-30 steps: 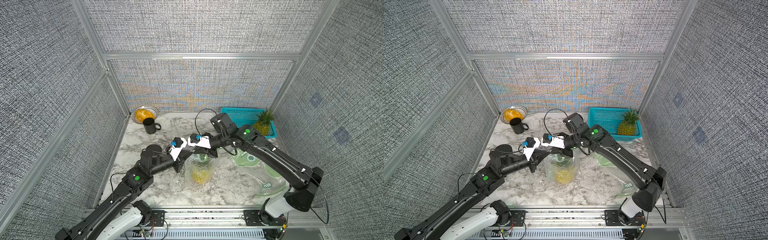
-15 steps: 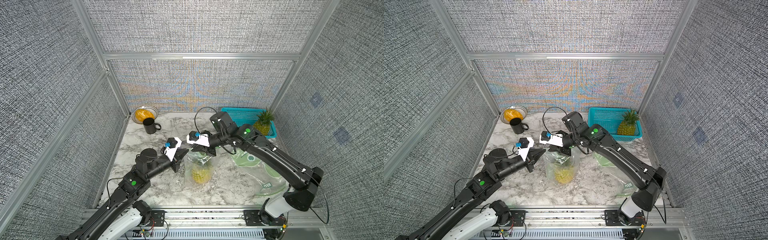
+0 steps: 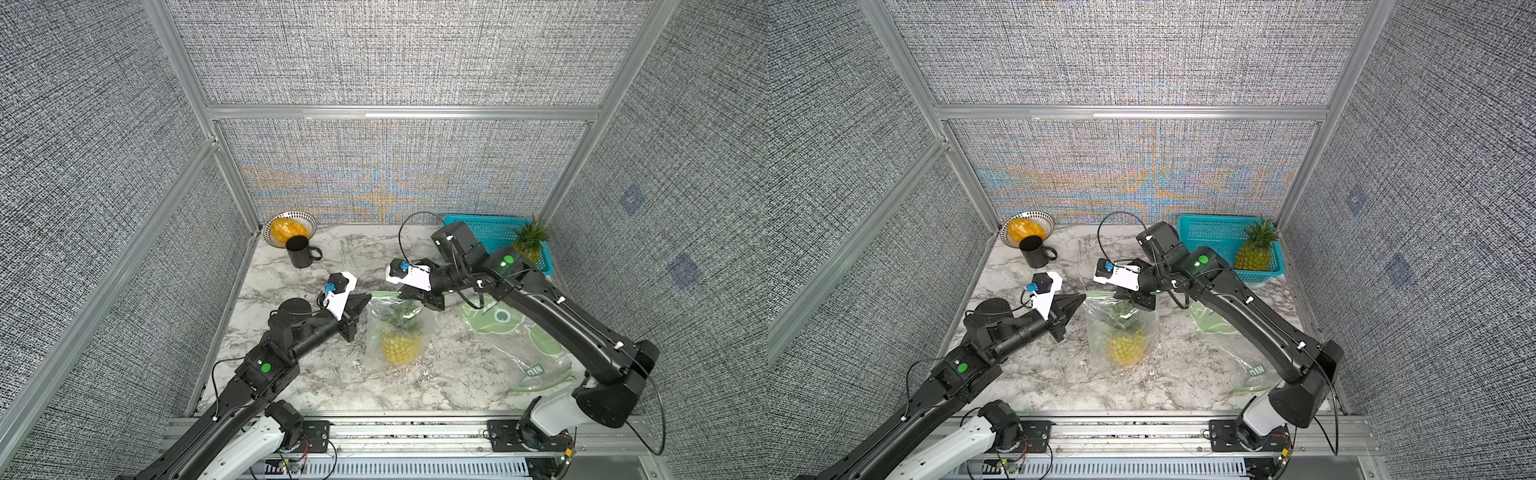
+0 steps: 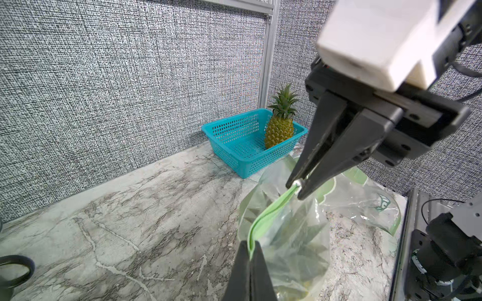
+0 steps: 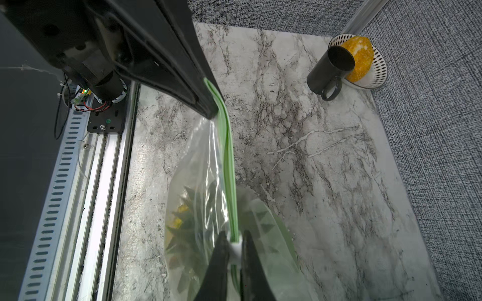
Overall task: Open the zip-top bag and take out the pineapple
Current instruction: Unzip the zipper on the zipper food storage bag.
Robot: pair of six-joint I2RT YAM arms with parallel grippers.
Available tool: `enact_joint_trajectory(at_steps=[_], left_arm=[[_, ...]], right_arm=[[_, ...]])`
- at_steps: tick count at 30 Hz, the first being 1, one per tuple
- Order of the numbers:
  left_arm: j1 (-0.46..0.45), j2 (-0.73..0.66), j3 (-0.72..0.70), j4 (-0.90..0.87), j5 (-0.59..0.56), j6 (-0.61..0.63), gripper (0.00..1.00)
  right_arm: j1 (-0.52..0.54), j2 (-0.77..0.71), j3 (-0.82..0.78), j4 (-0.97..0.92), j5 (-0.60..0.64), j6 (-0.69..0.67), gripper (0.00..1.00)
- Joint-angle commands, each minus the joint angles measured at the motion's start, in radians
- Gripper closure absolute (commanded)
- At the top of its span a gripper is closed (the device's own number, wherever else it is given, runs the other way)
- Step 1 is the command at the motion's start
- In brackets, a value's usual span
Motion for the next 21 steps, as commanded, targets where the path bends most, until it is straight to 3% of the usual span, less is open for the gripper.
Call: enact_joint_trajectory(at_steps=[1,21], left_arm=[[0.007,-0.005,-0.001,-0.01,-0.079,-0.002,1.0],[0.013,-0.028,-0.012,-0.041,-0.126,-0.004,1.0]], right_arm=[[-0.02,-0.024,-0.017,-0.082,0.091,0.014,1.0],[-0.228,-0.208,-0.227,-0.083,0.231,0.066,1.0]])
